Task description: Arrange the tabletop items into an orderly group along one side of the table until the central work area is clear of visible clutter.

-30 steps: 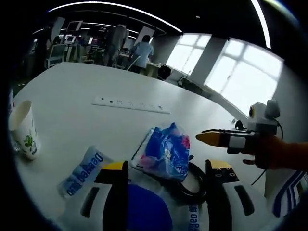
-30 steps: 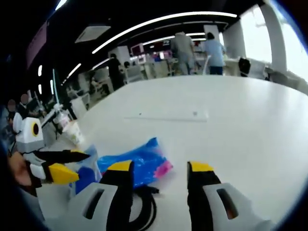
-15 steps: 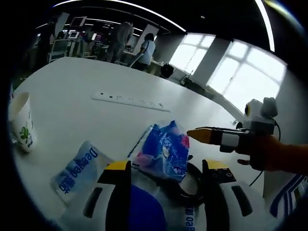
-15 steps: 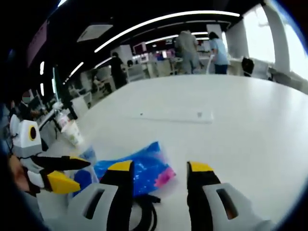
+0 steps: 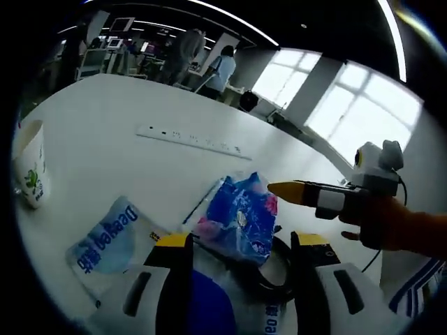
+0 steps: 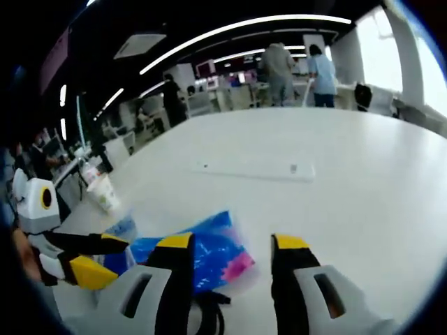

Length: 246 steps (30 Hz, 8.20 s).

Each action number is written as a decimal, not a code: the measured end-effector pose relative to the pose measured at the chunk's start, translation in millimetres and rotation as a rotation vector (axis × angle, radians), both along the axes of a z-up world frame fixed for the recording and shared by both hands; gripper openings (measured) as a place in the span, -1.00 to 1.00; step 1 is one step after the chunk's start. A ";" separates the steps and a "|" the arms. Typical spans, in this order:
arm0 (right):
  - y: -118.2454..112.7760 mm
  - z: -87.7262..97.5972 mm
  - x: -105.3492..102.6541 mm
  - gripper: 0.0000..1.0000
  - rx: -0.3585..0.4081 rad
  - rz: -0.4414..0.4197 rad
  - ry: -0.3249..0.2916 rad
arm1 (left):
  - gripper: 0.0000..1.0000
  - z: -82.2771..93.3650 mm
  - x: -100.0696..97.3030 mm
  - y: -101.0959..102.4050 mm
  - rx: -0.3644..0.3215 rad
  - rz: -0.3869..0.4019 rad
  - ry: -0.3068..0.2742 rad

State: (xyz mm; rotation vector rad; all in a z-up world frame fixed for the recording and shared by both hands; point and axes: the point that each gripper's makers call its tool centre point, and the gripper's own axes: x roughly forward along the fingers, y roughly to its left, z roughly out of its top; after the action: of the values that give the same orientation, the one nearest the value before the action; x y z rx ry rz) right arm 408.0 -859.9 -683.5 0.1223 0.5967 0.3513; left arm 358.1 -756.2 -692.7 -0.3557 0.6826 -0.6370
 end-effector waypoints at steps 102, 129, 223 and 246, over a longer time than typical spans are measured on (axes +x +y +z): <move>-7.1 -18.1 -22.1 -1.00 0.041 0.036 0.088 | -0.58 -23.1 19.0 0.0 -0.026 0.149 0.121; -2.7 -7.4 -51.5 -1.00 0.133 -0.009 0.073 | -0.84 -19.8 15.5 6.1 -0.005 0.157 0.117; -89.3 3.4 -257.0 -1.00 0.234 -0.482 -0.029 | -1.00 2.7 -137.9 -107.1 0.127 -0.354 -0.051; -93.3 -19.1 -272.9 -1.00 0.235 -0.512 0.026 | -0.97 -14.5 -148.2 -108.8 0.164 -0.405 -0.047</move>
State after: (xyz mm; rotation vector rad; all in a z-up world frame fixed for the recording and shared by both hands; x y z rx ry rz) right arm 135.1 -953.1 -702.6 0.4955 0.5266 -0.0793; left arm 209.9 -864.9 -707.3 -0.0470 0.7630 -0.9628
